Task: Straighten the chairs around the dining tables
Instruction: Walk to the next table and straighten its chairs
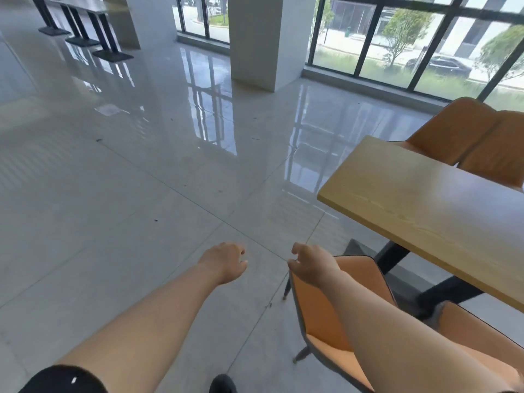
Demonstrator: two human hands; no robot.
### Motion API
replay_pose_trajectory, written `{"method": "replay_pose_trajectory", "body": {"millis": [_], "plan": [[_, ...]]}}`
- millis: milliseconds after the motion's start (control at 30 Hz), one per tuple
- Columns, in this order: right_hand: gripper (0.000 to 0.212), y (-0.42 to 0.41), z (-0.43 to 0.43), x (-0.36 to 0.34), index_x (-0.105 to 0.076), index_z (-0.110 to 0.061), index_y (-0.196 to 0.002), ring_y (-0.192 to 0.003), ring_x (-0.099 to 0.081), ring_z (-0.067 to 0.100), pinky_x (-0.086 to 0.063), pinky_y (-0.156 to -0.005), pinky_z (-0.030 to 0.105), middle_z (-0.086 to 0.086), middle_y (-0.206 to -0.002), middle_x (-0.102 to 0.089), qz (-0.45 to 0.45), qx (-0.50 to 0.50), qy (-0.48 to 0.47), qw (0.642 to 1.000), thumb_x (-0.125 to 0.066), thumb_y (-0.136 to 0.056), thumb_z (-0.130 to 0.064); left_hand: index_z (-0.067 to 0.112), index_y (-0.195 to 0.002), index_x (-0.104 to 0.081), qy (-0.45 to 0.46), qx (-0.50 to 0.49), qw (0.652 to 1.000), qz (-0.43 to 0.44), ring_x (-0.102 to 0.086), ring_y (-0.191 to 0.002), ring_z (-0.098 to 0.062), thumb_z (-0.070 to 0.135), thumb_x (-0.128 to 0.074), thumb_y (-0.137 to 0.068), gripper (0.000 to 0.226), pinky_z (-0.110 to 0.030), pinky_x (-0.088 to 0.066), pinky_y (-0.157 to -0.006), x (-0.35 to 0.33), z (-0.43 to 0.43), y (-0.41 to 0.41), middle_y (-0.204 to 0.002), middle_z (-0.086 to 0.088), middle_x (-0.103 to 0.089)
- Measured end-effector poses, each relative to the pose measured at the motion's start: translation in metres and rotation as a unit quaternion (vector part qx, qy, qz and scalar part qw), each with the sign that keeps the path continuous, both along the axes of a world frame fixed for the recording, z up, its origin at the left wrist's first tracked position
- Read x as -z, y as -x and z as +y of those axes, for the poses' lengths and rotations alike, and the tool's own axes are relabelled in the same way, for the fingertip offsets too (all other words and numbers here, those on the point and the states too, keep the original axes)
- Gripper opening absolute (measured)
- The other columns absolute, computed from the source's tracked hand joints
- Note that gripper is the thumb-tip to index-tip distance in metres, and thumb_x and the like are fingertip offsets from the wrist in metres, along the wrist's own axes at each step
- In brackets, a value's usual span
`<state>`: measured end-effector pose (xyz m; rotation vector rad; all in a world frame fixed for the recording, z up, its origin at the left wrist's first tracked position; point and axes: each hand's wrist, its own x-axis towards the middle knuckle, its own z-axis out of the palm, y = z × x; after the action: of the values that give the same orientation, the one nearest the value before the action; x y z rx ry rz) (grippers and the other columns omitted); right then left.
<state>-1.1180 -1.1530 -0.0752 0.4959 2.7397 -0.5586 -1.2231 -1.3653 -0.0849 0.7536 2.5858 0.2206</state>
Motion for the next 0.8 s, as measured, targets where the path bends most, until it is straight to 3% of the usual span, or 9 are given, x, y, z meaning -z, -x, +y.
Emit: {"method": "replay_pose_trajectory", "body": {"millis": [400, 667, 800], "plan": [[0.053, 0.163, 0.021, 0.010, -0.046, -0.015, -0.141, -0.120, -0.056, 0.031, -0.048, -0.090, 0.040, 0.010, -0.136, -0.058, -0.037, 0.022, 0.013, 0.999, -0.053, -0.096, -0.043, 0.019, -0.135, -0.051, 0.018, 0.027, 0.999, 0.021, -0.055, -0.121, -0.029, 0.045, -0.050, -0.095, 0.047, -0.038, -0.045, -0.096, -0.012, 0.021, 0.180, -0.133, -0.009, -0.059], [0.056, 0.299, 0.107, 0.031, -0.044, -0.015, -0.142, -0.123, -0.054, 0.031, -0.045, -0.092, 0.038, 0.012, -0.139, -0.054, -0.045, 0.048, 0.029, 0.997, -0.054, -0.095, -0.045, 0.019, -0.137, -0.048, 0.079, 0.054, 0.995, -0.012, -0.053, -0.123, -0.031, 0.043, -0.052, -0.092, 0.051, -0.040, -0.045, -0.100, -0.003, 0.114, 0.315, -0.139, -0.010, -0.054], [0.058, 0.363, 0.156, 0.033, -0.043, -0.016, -0.142, -0.124, -0.054, 0.032, -0.044, -0.093, 0.038, 0.012, -0.142, -0.052, -0.060, 0.068, 0.041, 0.995, -0.053, -0.095, -0.047, 0.020, -0.141, -0.043, 0.082, 0.053, 0.995, -0.028, -0.055, -0.120, -0.032, 0.044, -0.053, -0.092, 0.055, -0.039, -0.046, -0.095, -0.006, 0.171, 0.382, -0.138, -0.012, -0.053]]}}
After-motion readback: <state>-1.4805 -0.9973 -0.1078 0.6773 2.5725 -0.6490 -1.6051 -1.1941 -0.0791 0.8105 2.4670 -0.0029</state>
